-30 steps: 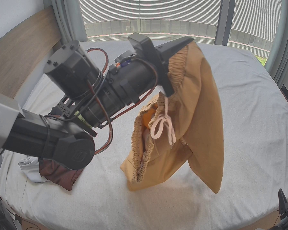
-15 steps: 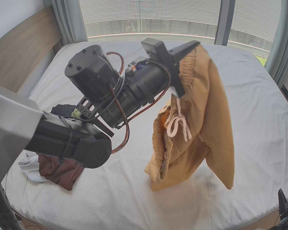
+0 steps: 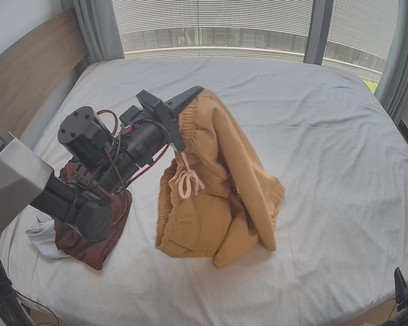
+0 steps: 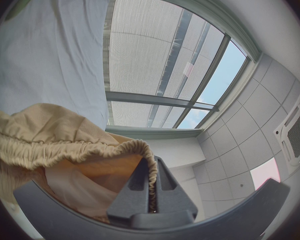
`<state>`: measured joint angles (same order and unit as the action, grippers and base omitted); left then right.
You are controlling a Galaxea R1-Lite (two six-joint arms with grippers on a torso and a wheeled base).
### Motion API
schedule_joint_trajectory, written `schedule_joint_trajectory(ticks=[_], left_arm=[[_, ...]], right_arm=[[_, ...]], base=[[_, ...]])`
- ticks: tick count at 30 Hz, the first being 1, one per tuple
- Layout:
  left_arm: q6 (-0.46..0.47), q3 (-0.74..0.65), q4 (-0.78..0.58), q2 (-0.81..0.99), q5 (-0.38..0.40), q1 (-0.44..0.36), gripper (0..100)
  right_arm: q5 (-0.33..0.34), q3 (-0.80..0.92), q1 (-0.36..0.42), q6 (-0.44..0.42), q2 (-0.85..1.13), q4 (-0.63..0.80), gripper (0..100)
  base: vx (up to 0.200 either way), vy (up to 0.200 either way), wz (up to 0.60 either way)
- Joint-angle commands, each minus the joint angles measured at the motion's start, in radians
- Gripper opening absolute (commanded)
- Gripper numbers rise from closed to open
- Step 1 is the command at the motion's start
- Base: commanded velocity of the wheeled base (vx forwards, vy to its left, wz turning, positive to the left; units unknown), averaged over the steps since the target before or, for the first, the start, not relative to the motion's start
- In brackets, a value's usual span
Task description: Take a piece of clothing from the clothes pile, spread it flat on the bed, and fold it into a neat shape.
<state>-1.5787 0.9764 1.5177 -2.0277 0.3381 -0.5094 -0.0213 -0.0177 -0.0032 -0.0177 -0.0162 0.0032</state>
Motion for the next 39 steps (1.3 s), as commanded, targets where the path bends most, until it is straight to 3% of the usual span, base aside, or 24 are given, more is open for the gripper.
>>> schedule_joint_trajectory(ticks=[1, 11, 15, 19, 26, 32, 39], left_arm=[[0.032, -0.070, 0.027, 0.015, 0.001, 0.068, 0], [0.146, -0.171, 0.029, 0.001, 0.006, 0.109, 0], [0.259, -0.186, 0.029, -0.039, 0.013, 0.121, 0], [0.436, -0.228, 0.029, -0.071, 0.022, 0.129, 0], [0.572, -0.281, 0.029, -0.120, 0.042, 0.167, 0], [0.631, -0.280, 0.030, -0.155, 0.058, 0.204, 0], [0.632, -0.283, 0.030, -0.160, 0.065, 0.232, 0]], right_arm=[[0.000, 0.016, 0.000, -0.001, 0.016, 0.000, 100], [0.000, 0.016, 0.000, 0.001, 0.016, 0.000, 100], [0.000, 0.016, 0.000, 0.002, 0.016, 0.000, 100], [0.001, 0.016, 0.000, 0.002, 0.016, 0.000, 100], [0.001, 0.016, 0.002, 0.002, 0.016, 0.000, 100], [0.001, 0.016, 0.000, 0.008, 0.016, 0.000, 100], [0.004, 0.016, -0.001, 0.019, 0.016, 0.000, 100]], base=[[0.000, 0.000, 0.00], [0.000, 0.000, 0.00], [0.000, 0.000, 0.00], [0.000, 0.000, 0.00], [0.000, 0.000, 0.00], [0.000, 0.000, 0.00], [0.000, 0.000, 0.00]])
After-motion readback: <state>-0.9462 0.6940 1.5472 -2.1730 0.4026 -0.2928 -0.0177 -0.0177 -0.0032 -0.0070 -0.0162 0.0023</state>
